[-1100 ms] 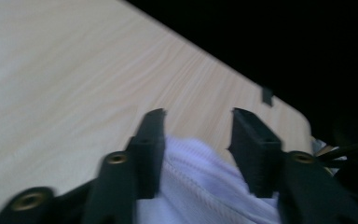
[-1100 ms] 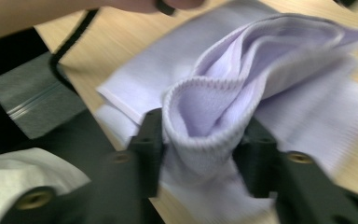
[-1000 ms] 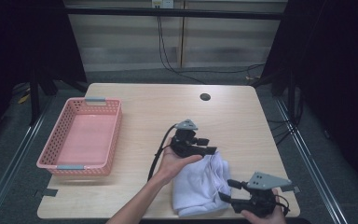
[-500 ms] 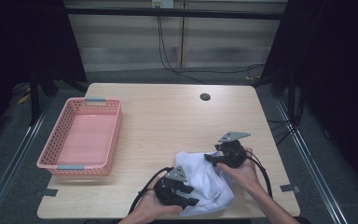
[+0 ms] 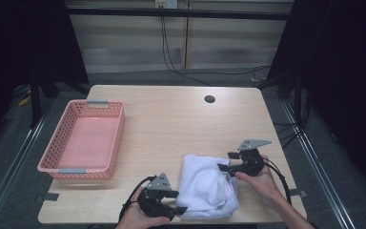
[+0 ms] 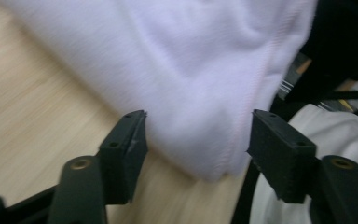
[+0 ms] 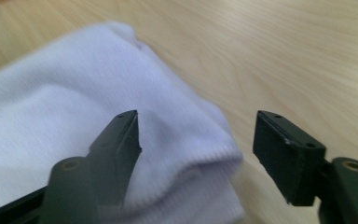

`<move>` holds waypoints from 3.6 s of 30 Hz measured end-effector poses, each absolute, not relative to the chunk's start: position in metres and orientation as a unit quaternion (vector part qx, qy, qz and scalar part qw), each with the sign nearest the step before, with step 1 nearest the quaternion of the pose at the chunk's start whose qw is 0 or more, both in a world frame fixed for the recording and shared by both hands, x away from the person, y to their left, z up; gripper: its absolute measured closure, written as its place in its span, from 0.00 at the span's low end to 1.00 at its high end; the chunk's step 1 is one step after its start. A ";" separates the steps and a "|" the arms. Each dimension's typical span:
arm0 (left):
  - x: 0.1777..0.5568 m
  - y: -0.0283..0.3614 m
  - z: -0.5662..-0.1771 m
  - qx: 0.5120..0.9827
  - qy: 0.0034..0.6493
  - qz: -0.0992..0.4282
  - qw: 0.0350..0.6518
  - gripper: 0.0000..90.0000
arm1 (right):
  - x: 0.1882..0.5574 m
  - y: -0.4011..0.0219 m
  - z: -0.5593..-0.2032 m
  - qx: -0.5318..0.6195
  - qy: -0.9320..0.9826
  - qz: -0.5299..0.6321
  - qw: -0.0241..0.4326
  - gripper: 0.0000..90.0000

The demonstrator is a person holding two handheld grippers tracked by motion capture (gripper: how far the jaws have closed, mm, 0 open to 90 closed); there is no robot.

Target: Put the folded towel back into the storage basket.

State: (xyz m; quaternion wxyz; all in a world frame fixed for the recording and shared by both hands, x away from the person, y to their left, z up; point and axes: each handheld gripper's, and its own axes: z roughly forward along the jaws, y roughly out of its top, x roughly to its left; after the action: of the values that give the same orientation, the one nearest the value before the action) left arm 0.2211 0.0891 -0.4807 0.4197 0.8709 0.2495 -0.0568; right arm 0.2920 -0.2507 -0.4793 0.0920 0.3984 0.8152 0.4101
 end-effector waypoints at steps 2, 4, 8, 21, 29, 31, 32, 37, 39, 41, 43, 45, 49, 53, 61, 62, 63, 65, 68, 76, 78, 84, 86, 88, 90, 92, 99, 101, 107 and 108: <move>0.223 0.092 -0.482 0.870 0.260 -0.045 0.417 0.38 | 0.299 -0.246 -0.480 0.406 0.812 0.410 0.089 0.22; 0.226 0.094 -0.484 0.867 0.261 -0.063 0.420 0.36 | 0.304 -0.244 -0.487 0.408 0.818 0.400 0.069 0.22; 0.223 0.084 -0.492 0.870 0.246 -0.092 0.417 0.32 | 0.304 -0.243 -0.493 0.400 0.830 0.387 0.047 0.21; 0.206 0.066 -0.495 0.894 0.207 -0.073 0.390 0.21 | 0.303 -0.241 -0.498 0.393 0.837 0.382 0.002 0.23; 0.194 0.059 -0.491 0.913 0.182 -0.011 0.365 0.58 | 0.292 -0.237 -0.497 0.376 0.847 0.377 0.001 0.53; 0.195 0.059 -0.491 0.912 0.178 -0.022 0.369 0.68 | 0.290 -0.236 -0.497 0.369 0.847 0.382 -0.004 0.62; 0.197 0.059 -0.491 0.912 0.178 -0.029 0.368 0.72 | 0.290 -0.235 -0.496 0.366 0.848 0.384 -0.008 0.66; 0.210 0.063 -0.492 0.899 0.196 -0.079 0.383 0.79 | 0.291 -0.235 -0.495 0.371 0.843 0.389 -0.012 0.75; 0.212 0.064 -0.490 0.895 0.201 -0.080 0.391 0.80 | 0.293 -0.235 -0.493 0.374 0.841 0.392 -0.013 0.77; 0.215 0.066 -0.485 0.886 0.205 -0.085 0.406 0.80 | 0.297 -0.235 -0.491 0.382 0.835 0.395 -0.013 0.78; 0.219 0.068 -0.480 0.878 0.213 -0.082 0.420 0.81 | 0.302 -0.236 -0.488 0.390 0.829 0.402 -0.010 0.79; 0.224 0.072 -0.475 0.870 0.217 -0.086 0.435 0.81 | 0.305 -0.236 -0.486 0.393 0.826 0.403 -0.008 0.79; 0.230 0.079 -0.467 0.861 0.225 -0.083 0.448 0.81 | 0.313 -0.233 -0.476 0.397 0.822 0.408 -0.006 0.79; 0.237 0.089 -0.457 0.853 0.233 -0.075 0.460 0.81 | 0.322 -0.229 -0.461 0.393 0.817 0.422 -0.002 0.79; 0.248 0.110 -0.434 0.841 0.237 -0.055 0.483 0.81 | 0.339 -0.214 -0.439 0.381 0.808 0.449 0.001 0.79; 0.249 0.113 -0.431 0.838 0.241 -0.052 0.486 0.81 | 0.341 -0.213 -0.437 0.380 0.807 0.452 -0.001 0.79; 0.251 0.117 -0.427 0.836 0.240 -0.051 0.490 0.81 | 0.344 -0.211 -0.434 0.378 0.806 0.456 0.001 0.79; 0.253 0.122 -0.422 0.834 0.241 -0.043 0.494 0.81 | 0.349 -0.206 -0.429 0.371 0.803 0.465 -0.001 0.79; 0.256 0.130 -0.415 0.831 0.244 -0.035 0.499 0.81 | 0.358 -0.198 -0.420 0.365 0.799 0.478 -0.003 0.79; 0.268 0.159 -0.403 0.815 0.271 -0.019 0.512 0.81 | 0.381 -0.171 -0.402 0.354 0.797 0.488 -0.007 0.80; 0.269 0.167 -0.400 0.809 0.280 -0.015 0.517 0.81 | 0.387 -0.163 -0.395 0.350 0.799 0.490 -0.007 0.80; 0.274 0.190 -0.391 0.798 0.293 -0.003 0.527 0.81 | 0.403 -0.137 -0.382 0.336 0.802 0.493 -0.012 0.80; 0.275 0.198 -0.388 0.796 0.298 0.004 0.527 0.81 | 0.408 -0.130 -0.379 0.334 0.801 0.496 -0.019 0.80; 0.276 0.206 -0.385 0.793 0.300 0.006 0.530 0.81 | 0.412 -0.123 -0.376 0.329 0.801 0.499 -0.021 0.80; 0.277 0.213 -0.381 0.790 0.304 0.011 0.533 0.81 | 0.416 -0.115 -0.372 0.325 0.802 0.501 -0.023 0.80; 0.279 0.219 -0.377 0.791 0.308 0.019 0.528 0.81 | 0.421 -0.107 -0.369 0.320 0.802 0.504 -0.026 0.80; 0.283 0.253 -0.363 0.780 0.324 0.038 0.535 0.81 | 0.440 -0.077 -0.360 0.305 0.797 0.519 -0.048 0.80; 0.284 0.263 -0.362 0.775 0.332 0.042 0.536 0.81 | 0.445 -0.064 -0.355 0.300 0.801 0.515 -0.048 0.80; 0.285 0.300 -0.355 0.763 0.356 0.061 0.536 0.82 | 0.459 -0.024 -0.345 0.290 0.808 0.510 -0.053 0.80; 0.285 0.307 -0.353 0.761 0.360 0.066 0.536 0.82 | 0.461 -0.016 -0.344 0.290 0.809 0.509 -0.055 0.80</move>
State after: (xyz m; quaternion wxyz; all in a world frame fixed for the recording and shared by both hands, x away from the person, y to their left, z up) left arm 0.2852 0.3074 -0.3534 0.5359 0.7610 0.3596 0.0664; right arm 0.4607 -0.0157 -0.3438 -0.0551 0.2897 0.8088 0.5088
